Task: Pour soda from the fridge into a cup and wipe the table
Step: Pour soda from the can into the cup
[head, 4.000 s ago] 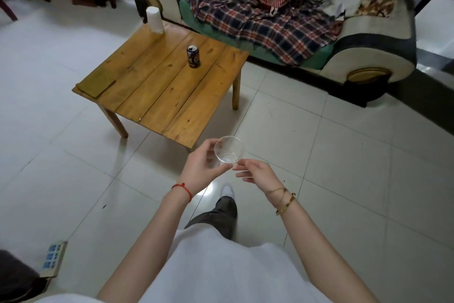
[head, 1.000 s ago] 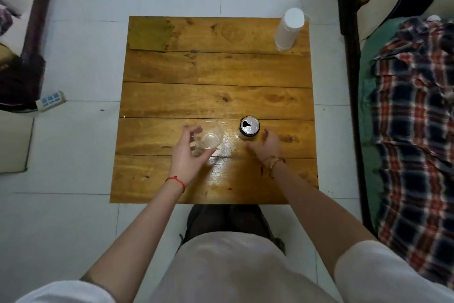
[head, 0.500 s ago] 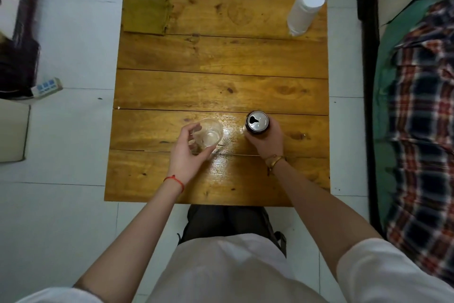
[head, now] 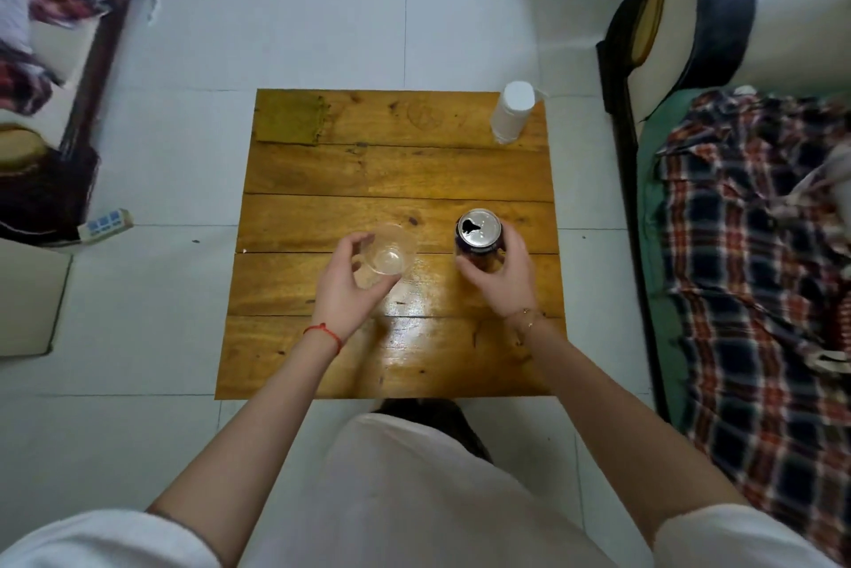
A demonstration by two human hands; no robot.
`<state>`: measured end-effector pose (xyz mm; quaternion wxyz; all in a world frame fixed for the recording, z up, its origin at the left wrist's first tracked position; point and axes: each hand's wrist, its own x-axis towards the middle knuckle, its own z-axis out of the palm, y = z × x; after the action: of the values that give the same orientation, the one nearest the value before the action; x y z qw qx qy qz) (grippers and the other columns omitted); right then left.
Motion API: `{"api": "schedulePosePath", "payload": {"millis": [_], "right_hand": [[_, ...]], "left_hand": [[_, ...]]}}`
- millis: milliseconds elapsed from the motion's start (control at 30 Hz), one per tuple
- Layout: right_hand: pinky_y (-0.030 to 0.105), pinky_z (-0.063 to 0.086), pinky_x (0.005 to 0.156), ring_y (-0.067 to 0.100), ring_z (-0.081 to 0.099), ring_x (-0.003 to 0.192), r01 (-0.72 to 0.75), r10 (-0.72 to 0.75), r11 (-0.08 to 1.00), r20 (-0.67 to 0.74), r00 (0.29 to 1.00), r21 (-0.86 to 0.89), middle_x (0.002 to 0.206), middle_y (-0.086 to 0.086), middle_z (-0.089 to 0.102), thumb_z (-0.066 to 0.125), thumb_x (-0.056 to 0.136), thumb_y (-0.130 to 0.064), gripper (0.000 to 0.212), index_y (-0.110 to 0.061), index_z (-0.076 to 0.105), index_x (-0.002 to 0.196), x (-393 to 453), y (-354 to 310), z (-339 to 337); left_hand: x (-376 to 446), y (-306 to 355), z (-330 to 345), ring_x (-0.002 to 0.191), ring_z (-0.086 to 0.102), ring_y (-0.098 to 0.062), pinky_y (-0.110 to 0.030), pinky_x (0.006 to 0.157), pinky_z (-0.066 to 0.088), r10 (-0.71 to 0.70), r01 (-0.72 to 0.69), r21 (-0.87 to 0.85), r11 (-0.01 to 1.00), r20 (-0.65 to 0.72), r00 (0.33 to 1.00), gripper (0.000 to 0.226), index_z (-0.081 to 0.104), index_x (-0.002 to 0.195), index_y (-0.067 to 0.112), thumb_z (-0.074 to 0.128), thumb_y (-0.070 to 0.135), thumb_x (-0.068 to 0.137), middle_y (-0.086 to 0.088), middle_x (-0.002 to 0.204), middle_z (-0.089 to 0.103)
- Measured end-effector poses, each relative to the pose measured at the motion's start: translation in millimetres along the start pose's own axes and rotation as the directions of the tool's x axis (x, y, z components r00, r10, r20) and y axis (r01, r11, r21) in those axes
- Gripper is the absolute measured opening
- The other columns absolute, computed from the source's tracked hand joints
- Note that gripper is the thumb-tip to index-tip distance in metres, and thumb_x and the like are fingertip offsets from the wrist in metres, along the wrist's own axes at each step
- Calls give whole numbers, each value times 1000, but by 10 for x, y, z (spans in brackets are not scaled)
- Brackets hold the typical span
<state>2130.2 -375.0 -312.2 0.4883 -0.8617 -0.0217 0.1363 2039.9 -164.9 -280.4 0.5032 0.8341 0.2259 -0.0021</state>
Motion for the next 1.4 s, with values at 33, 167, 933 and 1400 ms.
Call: {"api": "schedulePosePath", "payload": {"millis": [33, 167, 933, 1400], "right_hand": [[24, 41, 101, 9, 47, 116, 16, -16, 1000, -7, 1000, -11, 126, -2, 48, 81, 72, -32, 75, -18, 45, 136, -34, -85, -77], [-1, 26, 87, 5, 44, 111, 84, -85, 995, -10, 996, -51, 120, -5, 42, 81, 72, -30, 75, -23, 43, 137, -199, -435, -410], [42, 51, 90, 19, 48, 107, 423, -382, 768, 187, 905, -481, 115, -2, 54, 66, 62, -56, 77, -37, 38, 132, -407, -1822, -944], [37, 44, 92, 21, 43, 109, 469, -457, 578, 211, 864, -668, 117, 4, 51, 70, 70, -45, 76, -31, 39, 137, -427, -2219, -911]], "left_hand": [[-14, 72, -19, 119, 55, -13, -32, 102, 48, 7, -7, 0, 1000, -1, 1000, 65, 50, 129, 16, 84, 23, 74, 1, 133, 58], [-97, 373, -122, 116, 60, -14, -34, 98, 51, 74, -74, 5, 997, -7, 997, 65, 51, 124, 19, 87, 26, 70, 1, 129, 62], [-246, 1074, -764, 115, 59, -16, -26, 96, 50, 249, -257, 108, 960, 82, 965, 72, 51, 133, 15, 85, 31, 71, -1, 128, 62], [-255, 1057, -910, 117, 58, -19, -33, 97, 52, 227, -232, 112, 966, 58, 972, 73, 50, 135, 17, 84, 31, 73, -2, 131, 61]]}}
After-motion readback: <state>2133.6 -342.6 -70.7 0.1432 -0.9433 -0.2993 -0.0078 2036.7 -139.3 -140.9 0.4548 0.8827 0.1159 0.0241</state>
